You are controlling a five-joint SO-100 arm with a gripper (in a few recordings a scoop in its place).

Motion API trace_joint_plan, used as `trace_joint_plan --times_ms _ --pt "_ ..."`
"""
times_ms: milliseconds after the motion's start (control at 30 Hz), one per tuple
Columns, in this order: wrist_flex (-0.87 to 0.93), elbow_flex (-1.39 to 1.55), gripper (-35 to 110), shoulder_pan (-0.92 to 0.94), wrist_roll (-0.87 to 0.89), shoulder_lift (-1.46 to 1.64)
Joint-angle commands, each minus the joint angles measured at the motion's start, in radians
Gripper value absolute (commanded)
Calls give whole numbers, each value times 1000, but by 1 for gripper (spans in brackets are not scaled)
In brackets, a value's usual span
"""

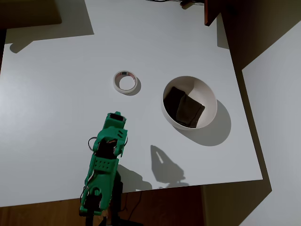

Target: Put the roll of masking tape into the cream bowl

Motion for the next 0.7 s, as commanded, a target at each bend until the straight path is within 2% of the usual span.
trace_joint_plan --times_ms 0,433,667 --pt "-21 -207 -8 74 -6 -221" --pt "31 -692 -8 110 -80 -776" --pt "181 -1069 -8 40 -91 -1134"
